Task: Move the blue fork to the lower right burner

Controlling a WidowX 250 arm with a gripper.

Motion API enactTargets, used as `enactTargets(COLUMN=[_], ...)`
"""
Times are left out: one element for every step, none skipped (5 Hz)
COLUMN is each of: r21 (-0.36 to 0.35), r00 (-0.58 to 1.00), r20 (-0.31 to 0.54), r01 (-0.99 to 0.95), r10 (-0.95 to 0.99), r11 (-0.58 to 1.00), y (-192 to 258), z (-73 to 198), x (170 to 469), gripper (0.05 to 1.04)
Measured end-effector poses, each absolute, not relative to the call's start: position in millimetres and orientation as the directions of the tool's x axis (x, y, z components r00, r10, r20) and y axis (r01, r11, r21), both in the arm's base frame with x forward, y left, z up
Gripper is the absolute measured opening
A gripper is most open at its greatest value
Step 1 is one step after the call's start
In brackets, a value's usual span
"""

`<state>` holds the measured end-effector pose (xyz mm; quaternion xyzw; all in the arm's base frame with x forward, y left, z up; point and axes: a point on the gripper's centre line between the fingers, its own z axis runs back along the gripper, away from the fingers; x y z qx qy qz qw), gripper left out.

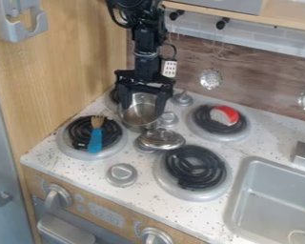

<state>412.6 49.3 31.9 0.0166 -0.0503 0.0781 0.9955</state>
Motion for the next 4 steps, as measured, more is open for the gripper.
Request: enactTargets(r21=[0.020,-0.033,-0.066,-0.045], r00=[0.986,0.977,0.948,0.943], r20=[0.050,-0.008,-0.002,-0.001], r01=[-0.160,-0.213,-0.316,-0.331], r10=[0.159,0.213,0.317,0.332], r11=[0.987,0.976,0.946,0.942], y=[48.5,64.9,106.1,120.6], z=[12.7,-2.3,6.3,8.2], x=[405.0,384.3,354.3,332.2], gripper=[0.999,0.999,0.999,0.999])
